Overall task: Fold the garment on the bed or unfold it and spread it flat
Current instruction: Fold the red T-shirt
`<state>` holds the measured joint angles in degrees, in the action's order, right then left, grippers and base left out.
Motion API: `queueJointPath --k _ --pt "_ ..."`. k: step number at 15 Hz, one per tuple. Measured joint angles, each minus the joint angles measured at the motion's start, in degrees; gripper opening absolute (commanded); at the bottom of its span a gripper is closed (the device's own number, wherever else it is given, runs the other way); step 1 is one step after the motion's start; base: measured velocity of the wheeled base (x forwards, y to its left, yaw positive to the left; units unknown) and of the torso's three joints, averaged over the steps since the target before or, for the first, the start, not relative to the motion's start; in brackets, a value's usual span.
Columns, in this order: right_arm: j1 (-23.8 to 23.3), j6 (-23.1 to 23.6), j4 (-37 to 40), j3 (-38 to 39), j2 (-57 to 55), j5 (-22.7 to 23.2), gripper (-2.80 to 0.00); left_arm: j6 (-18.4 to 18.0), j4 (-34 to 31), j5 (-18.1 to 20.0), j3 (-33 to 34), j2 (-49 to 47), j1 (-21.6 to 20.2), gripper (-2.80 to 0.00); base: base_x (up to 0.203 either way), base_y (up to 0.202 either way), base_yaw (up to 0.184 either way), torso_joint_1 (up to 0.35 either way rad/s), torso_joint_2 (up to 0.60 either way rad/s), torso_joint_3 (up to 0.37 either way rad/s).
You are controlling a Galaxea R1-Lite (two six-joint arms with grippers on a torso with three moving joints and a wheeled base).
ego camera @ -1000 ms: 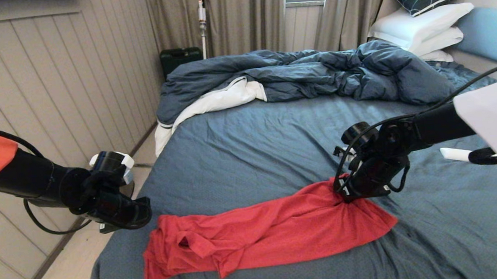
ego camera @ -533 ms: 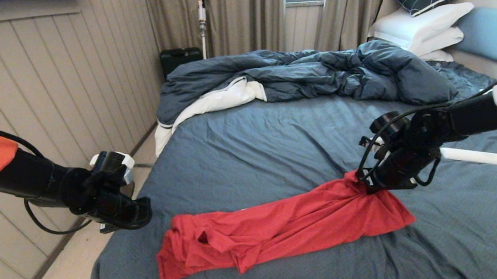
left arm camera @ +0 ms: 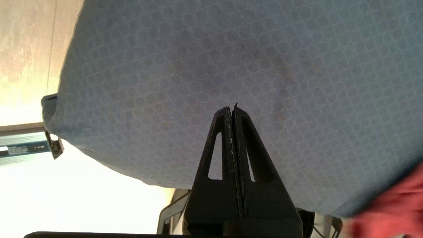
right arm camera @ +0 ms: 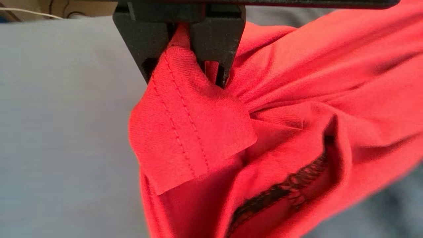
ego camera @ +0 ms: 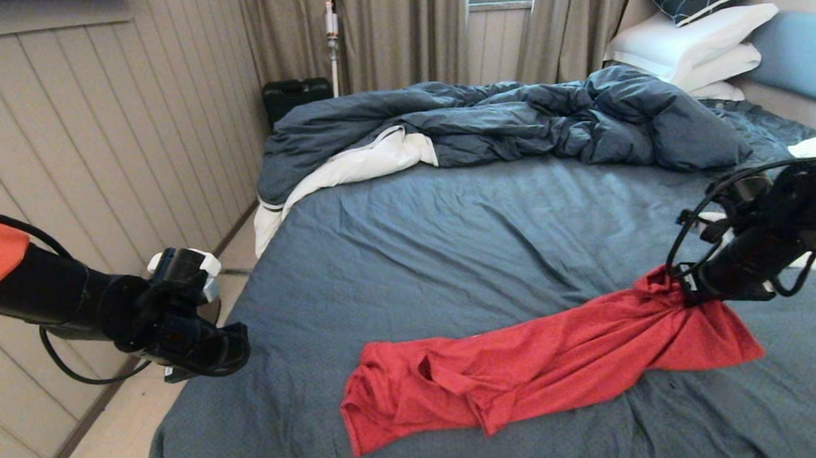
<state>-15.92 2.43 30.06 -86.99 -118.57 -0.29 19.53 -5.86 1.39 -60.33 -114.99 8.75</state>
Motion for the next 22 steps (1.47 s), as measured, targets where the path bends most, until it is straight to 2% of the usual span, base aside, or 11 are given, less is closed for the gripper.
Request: queueJointPath --k 3,5,6,8,11,15,18,22 --pt "-4.56 2.52 1.18 -3.89 1.62 0.32 -2.80 0.01 0.00 -0.01 -0.04 0.00 -0.05 -2.80 0.000 0.000 0.000 0.000 0.00 0.000" --pt "-3.90 2.49 3.70 -4.49 3.88 0.95 -2.80 0.01 0.00 -0.01 -0.04 0.02 -0.01 -2.80 0.000 0.000 0.000 0.000 0.00 0.000" --pt "-1.75 2.25 4.98 -4.32 5.26 1.54 -2.80 0.01 0.00 0.01 -0.04 0.05 -0.07 -2.80 0.000 0.000 0.000 0.000 0.00 0.000" --pt "5.06 1.06 7.02 -3.60 7.92 2.47 -2.80 0.01 0.02 0.01 -0.04 0.17 -0.05 -2.80 0.000 0.000 0.000 0.000 0.00 0.000" --pt "18.98 -2.51 8.90 -3.43 10.62 2.68 -2.80 0.04 0.06 0.01 -0.04 0.55 -0.05 -2.80 0.000 0.000 0.000 0.000 0.00 0.000" --pt "36.68 -6.76 11.64 -8.57 9.02 1.66 -2.80 0.11 0.10 0.01 -0.06 0.93 -0.05 -2.80 0.000 0.000 0.000 0.000 0.00 0.000" --pt "44.74 -8.28 13.39 -14.40 3.50 0.84 -2.80 0.10 0.11 0.00 -0.20 1.02 -0.05 -2.80 0.000 0.000 0.000 0.000 0.00 0.000" --pt "50.96 -8.54 16.49 -21.03 -4.47 0.47 -2.80 0.04 0.11 -0.06 -0.35 0.88 -0.07 -2.80 0.000 0.000 0.000 0.000 0.00 0.000"
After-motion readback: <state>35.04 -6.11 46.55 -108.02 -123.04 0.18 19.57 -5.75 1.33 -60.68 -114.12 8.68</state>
